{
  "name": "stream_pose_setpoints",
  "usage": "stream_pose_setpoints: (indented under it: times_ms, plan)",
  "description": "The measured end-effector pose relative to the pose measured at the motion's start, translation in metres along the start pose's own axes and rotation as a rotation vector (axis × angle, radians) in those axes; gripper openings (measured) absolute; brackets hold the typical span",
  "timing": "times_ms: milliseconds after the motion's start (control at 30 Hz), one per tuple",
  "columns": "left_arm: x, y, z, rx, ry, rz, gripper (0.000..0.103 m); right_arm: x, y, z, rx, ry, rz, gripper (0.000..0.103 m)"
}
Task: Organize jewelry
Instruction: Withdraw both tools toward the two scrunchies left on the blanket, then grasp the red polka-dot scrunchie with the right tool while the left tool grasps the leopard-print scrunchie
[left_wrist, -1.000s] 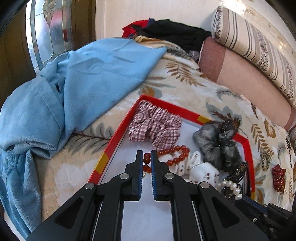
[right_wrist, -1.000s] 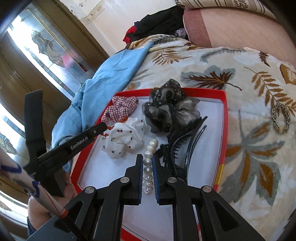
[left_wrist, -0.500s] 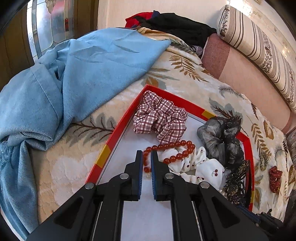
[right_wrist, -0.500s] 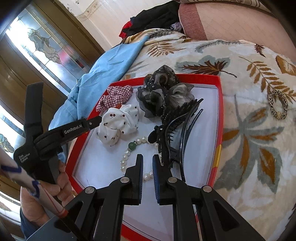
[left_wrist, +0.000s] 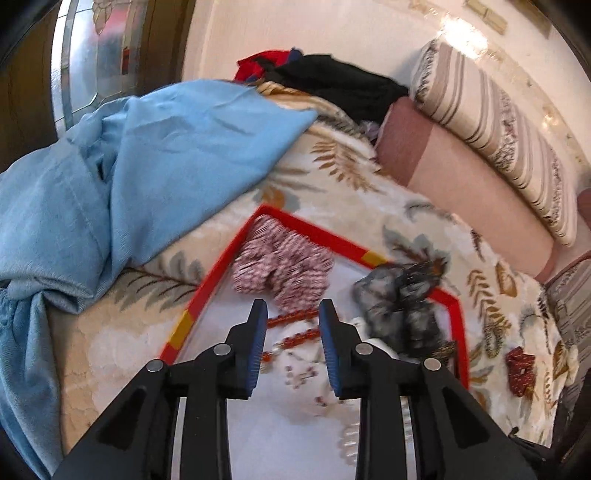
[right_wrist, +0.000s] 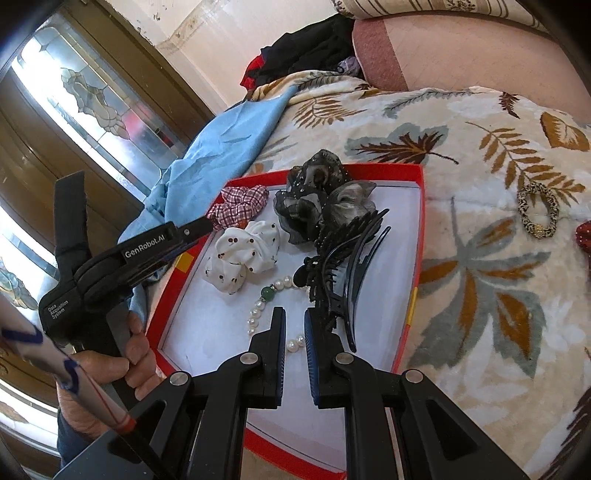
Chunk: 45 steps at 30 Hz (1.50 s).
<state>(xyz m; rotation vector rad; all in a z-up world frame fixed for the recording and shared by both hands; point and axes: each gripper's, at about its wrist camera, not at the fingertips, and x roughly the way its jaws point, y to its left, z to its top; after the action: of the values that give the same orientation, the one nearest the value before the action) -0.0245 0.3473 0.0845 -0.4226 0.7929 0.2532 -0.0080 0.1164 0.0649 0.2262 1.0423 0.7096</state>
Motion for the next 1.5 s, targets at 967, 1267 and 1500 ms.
stream_pose_setpoints:
  times_ms: [967, 1267, 1500]
  plan:
    - [-0.047, -0.146, -0.080, 0.212, -0.085, -0.238, 0.039, -0.133, -0.069, -0.053, 0.091, -0.134, -0.139, 0.025]
    - [-0.087, -0.209, -0.154, 0.385, -0.062, -0.279, 0.048, -0.205, -0.115, -0.088, 0.167, -0.231, -0.218, 0.030]
    - [-0.101, -0.251, -0.174, 0.508, -0.100, -0.264, 0.058, -0.230, -0.152, -0.093, 0.247, -0.279, -0.226, 0.034]
